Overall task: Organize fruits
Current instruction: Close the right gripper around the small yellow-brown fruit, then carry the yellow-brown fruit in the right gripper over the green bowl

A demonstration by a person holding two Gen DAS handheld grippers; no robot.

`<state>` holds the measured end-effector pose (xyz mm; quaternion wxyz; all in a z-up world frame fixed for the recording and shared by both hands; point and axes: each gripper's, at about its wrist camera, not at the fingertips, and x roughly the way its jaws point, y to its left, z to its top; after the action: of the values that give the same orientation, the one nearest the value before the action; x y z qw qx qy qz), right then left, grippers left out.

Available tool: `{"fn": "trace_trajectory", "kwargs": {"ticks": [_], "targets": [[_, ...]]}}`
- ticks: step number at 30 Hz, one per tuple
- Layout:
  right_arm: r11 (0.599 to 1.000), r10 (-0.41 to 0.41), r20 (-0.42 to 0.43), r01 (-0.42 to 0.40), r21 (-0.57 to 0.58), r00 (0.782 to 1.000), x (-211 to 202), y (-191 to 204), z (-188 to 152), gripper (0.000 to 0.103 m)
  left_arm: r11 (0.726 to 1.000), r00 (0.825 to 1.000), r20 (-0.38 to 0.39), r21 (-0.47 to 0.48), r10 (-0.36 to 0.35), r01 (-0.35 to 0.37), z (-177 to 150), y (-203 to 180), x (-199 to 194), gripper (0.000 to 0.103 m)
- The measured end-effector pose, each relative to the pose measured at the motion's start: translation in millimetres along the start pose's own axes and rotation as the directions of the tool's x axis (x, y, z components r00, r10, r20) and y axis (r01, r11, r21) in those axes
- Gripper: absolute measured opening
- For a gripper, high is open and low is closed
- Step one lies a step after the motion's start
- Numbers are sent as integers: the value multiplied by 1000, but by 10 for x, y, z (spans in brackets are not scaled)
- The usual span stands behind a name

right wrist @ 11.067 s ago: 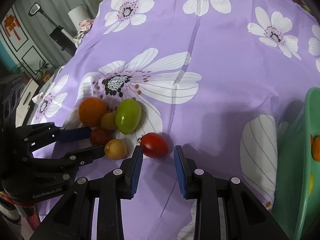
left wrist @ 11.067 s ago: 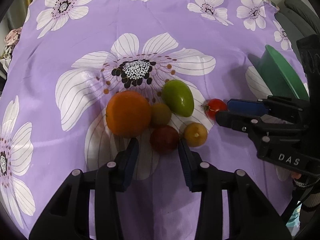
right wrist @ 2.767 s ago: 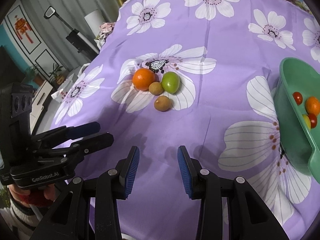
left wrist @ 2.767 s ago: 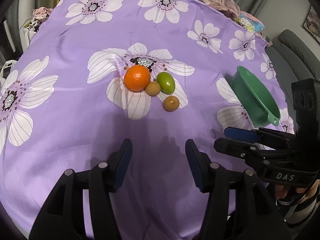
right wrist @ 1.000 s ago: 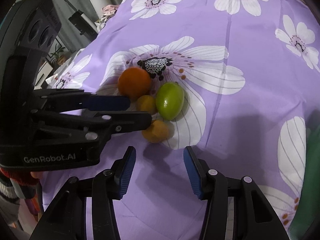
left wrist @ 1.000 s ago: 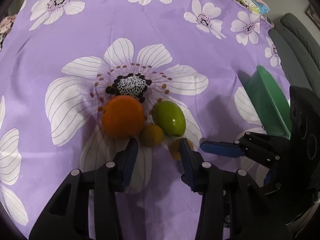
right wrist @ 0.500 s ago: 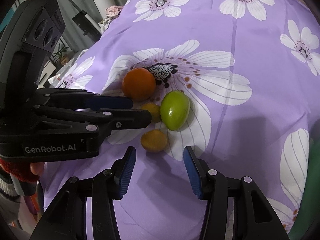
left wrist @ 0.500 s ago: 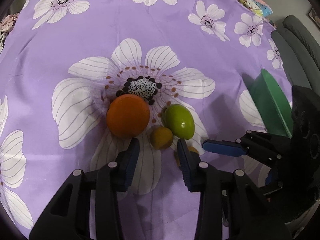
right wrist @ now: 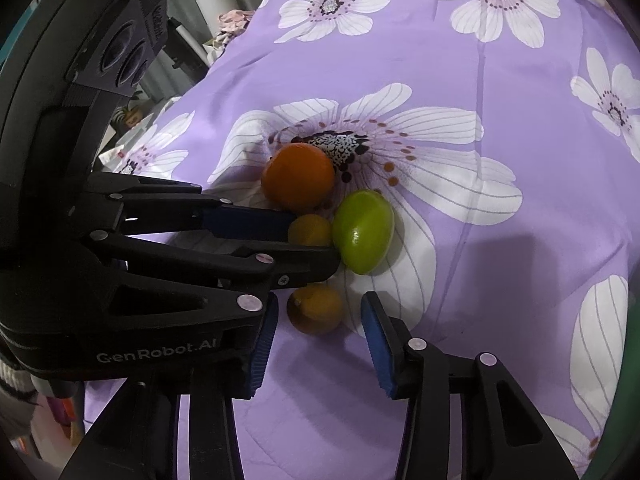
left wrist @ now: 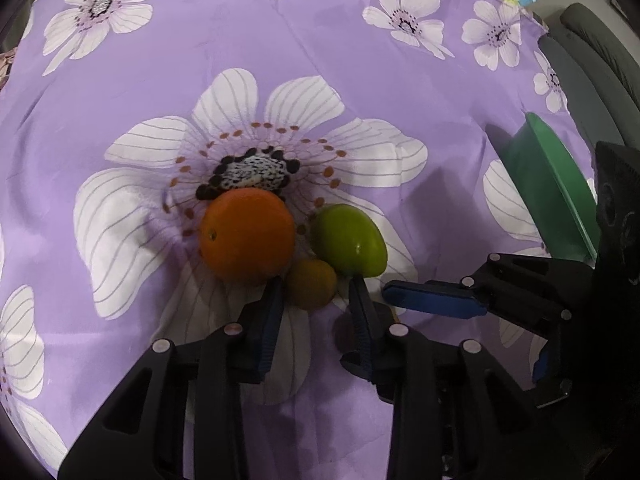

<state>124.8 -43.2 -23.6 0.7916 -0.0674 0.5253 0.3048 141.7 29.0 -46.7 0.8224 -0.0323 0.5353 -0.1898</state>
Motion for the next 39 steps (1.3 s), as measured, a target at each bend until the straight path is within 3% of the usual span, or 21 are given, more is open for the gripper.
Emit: {"fn": "trace_trajectory", "kwargs": {"ticks": [5,10,24,39], "targets": [[1000,-4,4,4,-2,1000,-8,-15,-4,38,1000,1000,-11,-3,-28,28,51,-1,35,26],[1000,0,11,-1,5,1000,-20,-39,-16,31,1000,1000,-5,11,-12,13,40,-20,23,27],[997,14,9,-15,70,1000,-90,-104,-120,31,1000,998,56,-5,-11,11,-105,-68,-209,27],[989,10,64,-20,144,998,-424,-160,-288,30,999,995,99,-15,-31,33,-405,-294,-507,27]]}}
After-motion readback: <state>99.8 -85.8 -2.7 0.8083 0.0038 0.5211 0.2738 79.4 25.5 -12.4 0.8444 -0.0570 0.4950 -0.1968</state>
